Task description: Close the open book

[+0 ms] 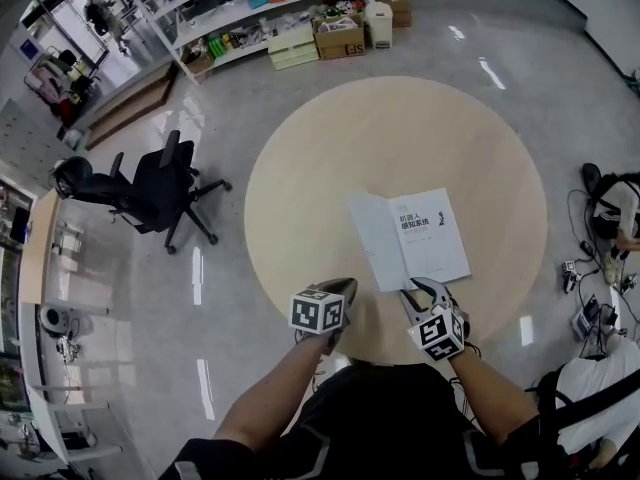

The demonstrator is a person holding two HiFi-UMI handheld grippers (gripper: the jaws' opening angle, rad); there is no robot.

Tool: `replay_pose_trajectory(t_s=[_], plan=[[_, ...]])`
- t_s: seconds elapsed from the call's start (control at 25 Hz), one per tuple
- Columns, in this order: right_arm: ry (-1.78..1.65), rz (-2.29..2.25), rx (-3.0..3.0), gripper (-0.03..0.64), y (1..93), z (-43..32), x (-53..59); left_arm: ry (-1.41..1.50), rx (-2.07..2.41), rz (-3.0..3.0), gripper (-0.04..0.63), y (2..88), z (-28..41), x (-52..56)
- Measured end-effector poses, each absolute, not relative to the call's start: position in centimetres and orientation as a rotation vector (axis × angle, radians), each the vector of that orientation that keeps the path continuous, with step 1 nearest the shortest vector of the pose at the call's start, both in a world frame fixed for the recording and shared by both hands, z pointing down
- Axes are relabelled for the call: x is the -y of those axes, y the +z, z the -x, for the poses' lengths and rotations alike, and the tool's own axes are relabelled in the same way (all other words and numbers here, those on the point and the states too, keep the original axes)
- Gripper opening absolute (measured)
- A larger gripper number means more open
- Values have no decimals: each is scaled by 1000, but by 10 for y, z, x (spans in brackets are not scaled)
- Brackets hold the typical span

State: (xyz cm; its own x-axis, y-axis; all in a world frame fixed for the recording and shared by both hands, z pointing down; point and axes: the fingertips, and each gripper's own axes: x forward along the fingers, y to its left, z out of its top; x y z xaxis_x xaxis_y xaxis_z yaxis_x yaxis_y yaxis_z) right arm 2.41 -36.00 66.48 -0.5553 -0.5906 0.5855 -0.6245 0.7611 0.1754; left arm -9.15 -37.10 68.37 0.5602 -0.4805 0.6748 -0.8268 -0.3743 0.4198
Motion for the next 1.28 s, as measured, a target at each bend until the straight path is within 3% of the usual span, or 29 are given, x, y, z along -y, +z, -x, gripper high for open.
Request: replay_pose_trajectory(t_s=[0.76,1.28], plan=[[913,-1417,2257,80,706,-144,393,713,957,-2063,-14,682,57,363],[1137,-1555,2071,94,731,-196,395,708,939,-2056,-14,689,50,375]])
